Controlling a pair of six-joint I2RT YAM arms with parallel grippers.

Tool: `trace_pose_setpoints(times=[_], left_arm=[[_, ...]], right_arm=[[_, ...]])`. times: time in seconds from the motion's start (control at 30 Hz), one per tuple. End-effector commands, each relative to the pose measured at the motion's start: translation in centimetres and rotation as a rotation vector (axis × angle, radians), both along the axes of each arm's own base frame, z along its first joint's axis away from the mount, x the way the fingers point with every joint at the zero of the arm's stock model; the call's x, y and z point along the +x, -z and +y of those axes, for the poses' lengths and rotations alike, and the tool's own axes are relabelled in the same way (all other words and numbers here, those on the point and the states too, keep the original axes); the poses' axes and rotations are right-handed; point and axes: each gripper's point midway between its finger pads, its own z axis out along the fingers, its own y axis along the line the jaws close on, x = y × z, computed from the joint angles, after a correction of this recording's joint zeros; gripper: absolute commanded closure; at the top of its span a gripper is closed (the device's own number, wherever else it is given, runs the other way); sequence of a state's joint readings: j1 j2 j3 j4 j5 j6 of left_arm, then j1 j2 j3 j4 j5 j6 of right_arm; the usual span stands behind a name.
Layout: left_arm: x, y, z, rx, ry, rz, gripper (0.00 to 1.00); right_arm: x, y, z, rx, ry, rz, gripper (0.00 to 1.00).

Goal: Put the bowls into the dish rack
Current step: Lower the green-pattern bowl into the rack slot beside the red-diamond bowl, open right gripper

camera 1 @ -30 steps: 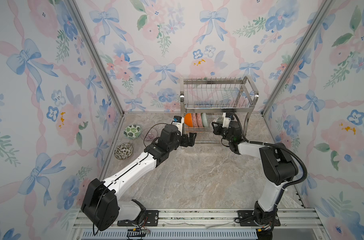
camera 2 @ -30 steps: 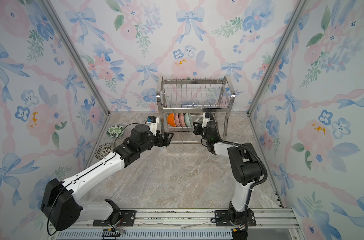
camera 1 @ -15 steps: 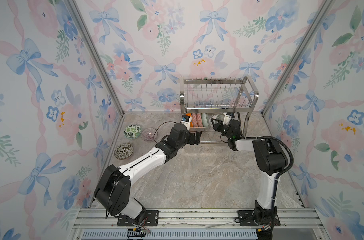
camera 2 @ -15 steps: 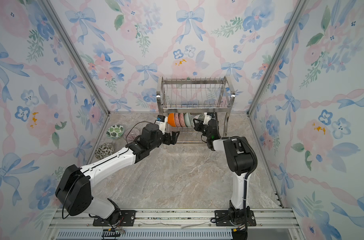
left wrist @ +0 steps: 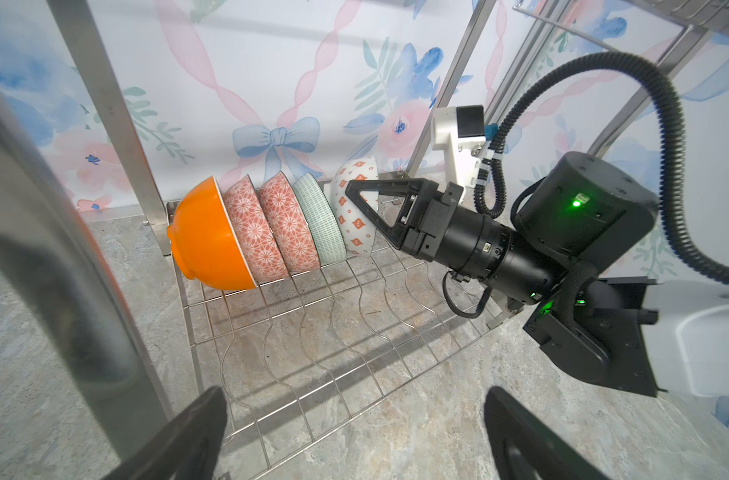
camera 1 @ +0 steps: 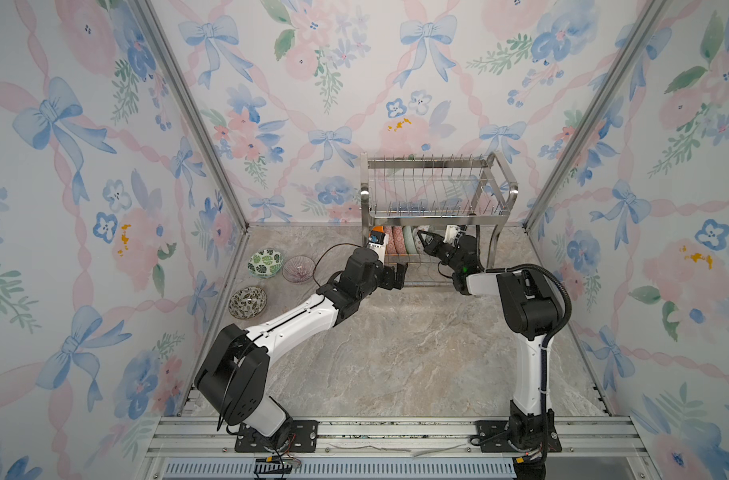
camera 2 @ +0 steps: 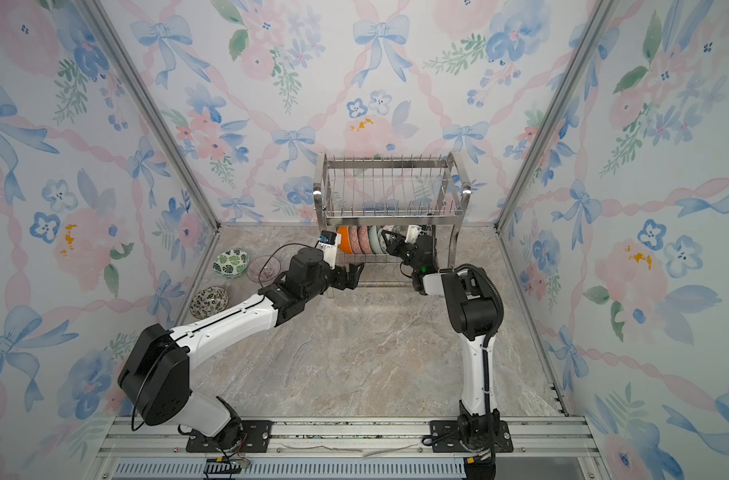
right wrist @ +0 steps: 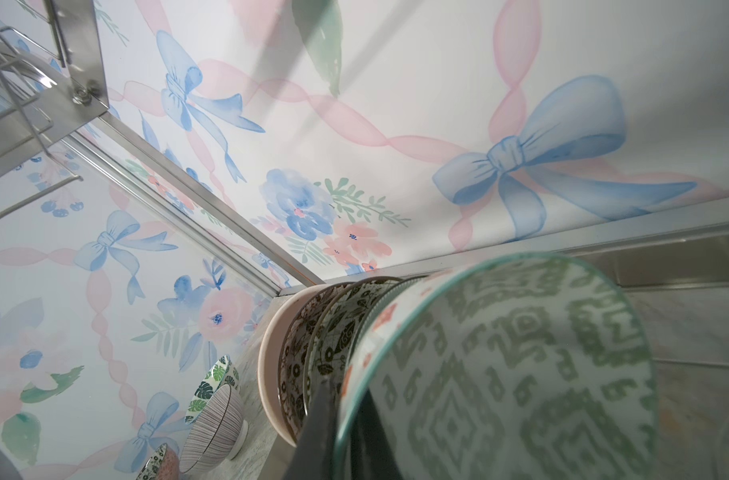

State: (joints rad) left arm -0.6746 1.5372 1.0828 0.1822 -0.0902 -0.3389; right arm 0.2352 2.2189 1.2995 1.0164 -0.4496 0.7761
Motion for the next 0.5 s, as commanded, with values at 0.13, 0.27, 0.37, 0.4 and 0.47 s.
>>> trace_pose_setpoints(times=[0.13,0.27,0.37,0.4,0.47], left_arm=[[0.2,0.0,-0.2,0.024,0.007,-0.026,0.02],[0.2,0.2,-0.3,0.024,0.011,-0.020,0.02],[0.3,0.3,-0.4,0.024,0.012,-0.016,0.02],[0.4,0.3,-0.4,0.026,0.012,-0.016,0.02],[0.3,0.4,-0.4,0.027,0.014,-0.014,0.02]], right_arm=[[1.4,-2.5,0.2,0.081,-0.033,-0.100,1.00],[1.7,-2.2,0.1,0.102,-0.046,-0.098,1.00],[2.0,-1.7,0.0,0.112,-0.049,-0.087,1.00],[2.1,-1.6,-0.1,0.114,-0.051,-0.084,1.00],[2.2,-1.5,-0.3,0.117,-0.050,-0.084,1.00]])
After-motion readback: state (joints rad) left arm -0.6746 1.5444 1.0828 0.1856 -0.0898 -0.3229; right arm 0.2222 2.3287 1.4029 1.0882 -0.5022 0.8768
